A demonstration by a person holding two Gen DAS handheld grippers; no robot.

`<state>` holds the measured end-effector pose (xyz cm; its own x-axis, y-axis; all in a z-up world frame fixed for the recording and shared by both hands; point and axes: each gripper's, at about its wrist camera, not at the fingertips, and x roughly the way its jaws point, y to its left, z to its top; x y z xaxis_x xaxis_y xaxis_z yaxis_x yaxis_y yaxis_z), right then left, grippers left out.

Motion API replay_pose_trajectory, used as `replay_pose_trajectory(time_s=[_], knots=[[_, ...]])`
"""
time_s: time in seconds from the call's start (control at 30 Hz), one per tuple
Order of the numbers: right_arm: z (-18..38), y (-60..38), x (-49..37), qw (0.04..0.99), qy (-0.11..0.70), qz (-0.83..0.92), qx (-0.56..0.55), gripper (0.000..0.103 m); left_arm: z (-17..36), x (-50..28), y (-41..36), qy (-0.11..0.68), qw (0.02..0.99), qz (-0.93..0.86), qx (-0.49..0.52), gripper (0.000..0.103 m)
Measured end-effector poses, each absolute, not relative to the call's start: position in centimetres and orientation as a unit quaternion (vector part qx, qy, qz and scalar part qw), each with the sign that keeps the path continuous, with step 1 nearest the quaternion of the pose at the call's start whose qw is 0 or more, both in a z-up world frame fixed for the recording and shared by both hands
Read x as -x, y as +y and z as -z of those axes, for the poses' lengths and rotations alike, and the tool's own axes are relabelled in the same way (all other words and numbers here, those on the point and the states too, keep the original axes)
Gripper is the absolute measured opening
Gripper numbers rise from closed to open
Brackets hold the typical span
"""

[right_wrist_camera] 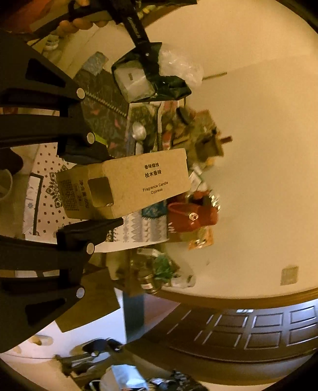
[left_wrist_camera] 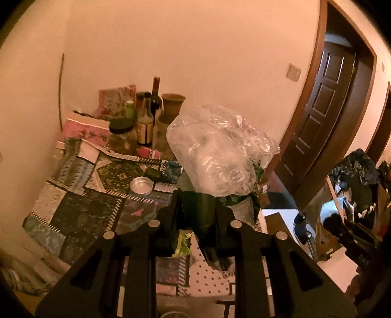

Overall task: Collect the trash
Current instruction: 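Carry the box and plastic bag in both grippers down toward the white bin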

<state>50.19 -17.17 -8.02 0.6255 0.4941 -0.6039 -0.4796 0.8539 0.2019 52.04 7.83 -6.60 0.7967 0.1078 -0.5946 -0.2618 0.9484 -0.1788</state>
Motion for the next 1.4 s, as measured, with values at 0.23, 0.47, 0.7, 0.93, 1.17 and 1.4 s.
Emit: replay_pose_trajectory(time_s=[0.23,0.47,0.7,0.93,1.17,1.4], knots=[[5.3,-17.8,-47.0,0.908,0.300,-0.291,-0.017,0.035,3.5,-46.4,6.5,0.268,0.950,-0.107,0.117,0.021],[3.8,-17.7,-42.7,0.918,0.276,-0.283,-0.022,0.035,2.7,-42.0,7.4,0.256,0.955,-0.097,0.117,0.021],[3.9,-16.5,-36.4,0.927,0.277,-0.249,-0.031,0.035,2.8,-36.2,8.8,0.258,0.958,-0.054,0.110,0.021],[4.2,-15.3,-28.9,0.930,0.290,-0.220,-0.050,0.035,3.2,-28.4,10.1,0.270,0.958,-0.013,0.093,0.021],[4.5,-14.6,-23.0,0.931,0.302,-0.196,-0.057,0.035,4.1,-21.9,10.8,0.286,0.955,0.017,0.084,0.021],[5.2,-15.0,-20.4,0.926,0.329,-0.177,-0.053,0.035,5.5,-19.3,10.5,0.315,0.945,0.032,0.088,0.021]])
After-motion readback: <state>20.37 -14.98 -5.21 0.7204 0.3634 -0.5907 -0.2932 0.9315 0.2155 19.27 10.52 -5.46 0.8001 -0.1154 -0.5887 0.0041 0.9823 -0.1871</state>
